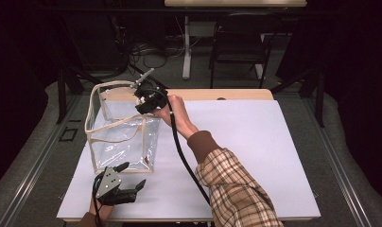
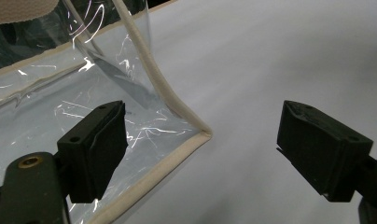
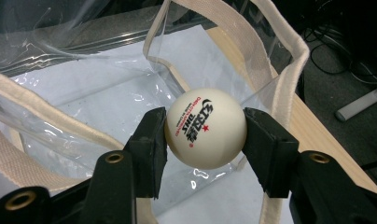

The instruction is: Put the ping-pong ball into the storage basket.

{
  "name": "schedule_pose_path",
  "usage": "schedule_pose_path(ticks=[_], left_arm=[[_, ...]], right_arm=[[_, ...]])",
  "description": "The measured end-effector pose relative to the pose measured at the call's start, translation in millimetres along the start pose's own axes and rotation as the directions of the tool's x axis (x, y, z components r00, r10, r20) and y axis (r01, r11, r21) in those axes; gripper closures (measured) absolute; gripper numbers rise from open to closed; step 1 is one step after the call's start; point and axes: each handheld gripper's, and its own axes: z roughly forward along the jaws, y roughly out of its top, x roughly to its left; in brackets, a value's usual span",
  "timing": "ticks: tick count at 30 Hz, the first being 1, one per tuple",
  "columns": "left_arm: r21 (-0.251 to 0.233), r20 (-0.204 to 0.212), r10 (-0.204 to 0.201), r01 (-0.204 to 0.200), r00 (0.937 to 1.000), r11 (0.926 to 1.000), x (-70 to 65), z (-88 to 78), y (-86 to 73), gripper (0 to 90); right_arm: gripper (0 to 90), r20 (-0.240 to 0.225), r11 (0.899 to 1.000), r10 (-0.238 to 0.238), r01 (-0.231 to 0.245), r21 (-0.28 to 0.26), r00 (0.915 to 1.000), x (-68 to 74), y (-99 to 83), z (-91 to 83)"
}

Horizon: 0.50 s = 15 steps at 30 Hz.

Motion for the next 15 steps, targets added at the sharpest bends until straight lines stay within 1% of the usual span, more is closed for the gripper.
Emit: schedule_pose_path(ticks=[3, 4, 5, 7, 8, 10, 12, 15], left_arm=[[0.000, 0.001, 0.000, 0.000, 1.0000, 1.0000, 0.1, 0.0, -0.1, 16.1], [0.000, 0.001, 0.000, 0.000, 1.0000, 1.0000, 0.1, 0.0, 0.0, 16.1], [0.000, 0.001, 0.000, 0.000, 1.0000, 1.0000, 0.1, 0.1, -0.1, 16.1], [-0.001, 0.004, -0.001, 0.001, 1.0000, 1.0000, 0.2, -0.2, -0.1, 16.1], [-0.001, 0.003, -0.002, 0.002, 1.0000, 1.0000, 0.3, -0.3, -0.1, 16.1], [-0.001, 0.003, -0.003, 0.003, 1.0000, 1.0000, 0.6, -0.6, -0.2, 16.1], [-0.001, 0.002, -0.003, 0.003, 1.0000, 1.0000, 0.6, -0.6, -0.2, 16.1], [-0.001, 0.002, -0.001, 0.001, 1.0000, 1.0000, 0.4, -0.4, -0.1, 16.1]], right_arm=[[50.0, 0.004, 1.000, -0.010, 0.010, 0.009, 0.9999, 0.7, 1.1, 3.5], [47.8, 0.011, 1.000, -0.010, 0.010, 0.015, 0.9999, 1.1, 1.5, 5.1], [45.9, 0.009, 1.000, -0.003, 0.003, 0.024, 1.0000, 1.1, 2.1, 6.2], [41.1, 0.020, 1.000, 0.002, -0.003, 0.021, 0.9998, 1.1, 2.8, 7.6], [39.3, 0.019, 1.000, 0.012, -0.012, 0.019, 0.9998, 1.1, 3.1, 7.5], [37.5, 0.016, 1.000, 0.016, -0.017, 0.013, 0.9997, 0.9, 2.8, 6.9], [33.4, 0.010, 1.000, 0.028, -0.028, 0.010, 0.9996, -0.1, 1.9, 5.3], [29.6, -0.006, 0.999, 0.046, -0.046, 0.002, 0.9989, -3.7, -0.6, 1.7]])
